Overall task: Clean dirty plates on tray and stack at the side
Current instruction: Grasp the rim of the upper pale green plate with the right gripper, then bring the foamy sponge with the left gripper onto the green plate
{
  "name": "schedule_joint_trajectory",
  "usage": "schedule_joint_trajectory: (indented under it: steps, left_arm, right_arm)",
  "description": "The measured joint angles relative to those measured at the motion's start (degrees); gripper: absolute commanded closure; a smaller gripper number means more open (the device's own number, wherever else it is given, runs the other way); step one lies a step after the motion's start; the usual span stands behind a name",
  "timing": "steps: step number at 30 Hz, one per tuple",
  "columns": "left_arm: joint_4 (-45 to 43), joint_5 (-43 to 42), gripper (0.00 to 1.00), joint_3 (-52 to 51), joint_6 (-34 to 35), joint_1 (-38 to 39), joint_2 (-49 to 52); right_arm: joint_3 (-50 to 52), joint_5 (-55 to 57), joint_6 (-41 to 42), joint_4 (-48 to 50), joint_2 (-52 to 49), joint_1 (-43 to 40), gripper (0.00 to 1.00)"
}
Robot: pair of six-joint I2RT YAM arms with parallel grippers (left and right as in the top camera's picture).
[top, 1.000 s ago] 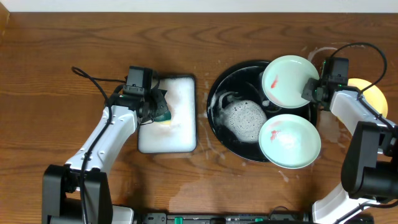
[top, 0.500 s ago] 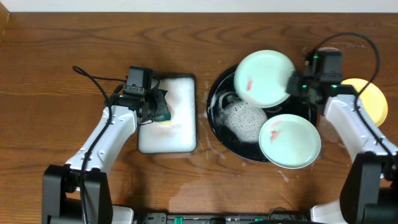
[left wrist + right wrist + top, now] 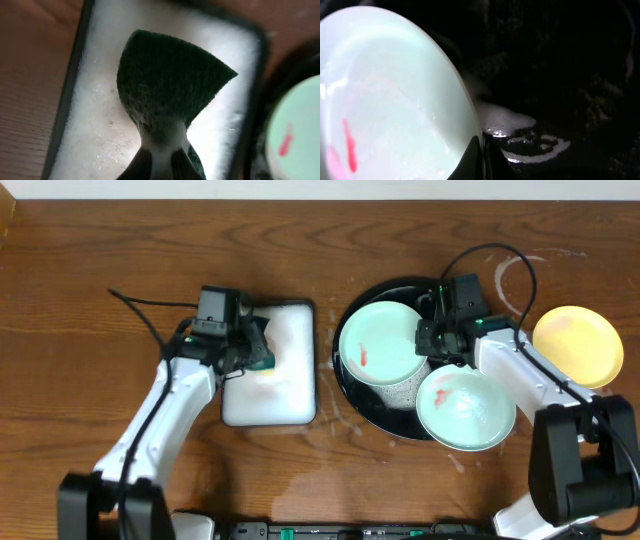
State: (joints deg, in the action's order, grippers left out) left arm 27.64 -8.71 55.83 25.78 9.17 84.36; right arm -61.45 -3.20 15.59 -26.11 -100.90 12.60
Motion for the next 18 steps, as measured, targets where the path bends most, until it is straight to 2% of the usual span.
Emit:
schedule_joint_trajectory:
  steps: [11,18]
  left_arm:
    - [-0.87,-5.77,0.93,0.0,0.02,0.04,-1.86]
    - [-1.53,-7.72,0.92,0.11,6.08,0.94,-3.85]
  right_arm:
    - [0.63,5.05,0.31,0.5,-0.31,-0.31,0.99]
    - [5.05,5.6,0.33,4.0,-0.31,-0.31,0.99]
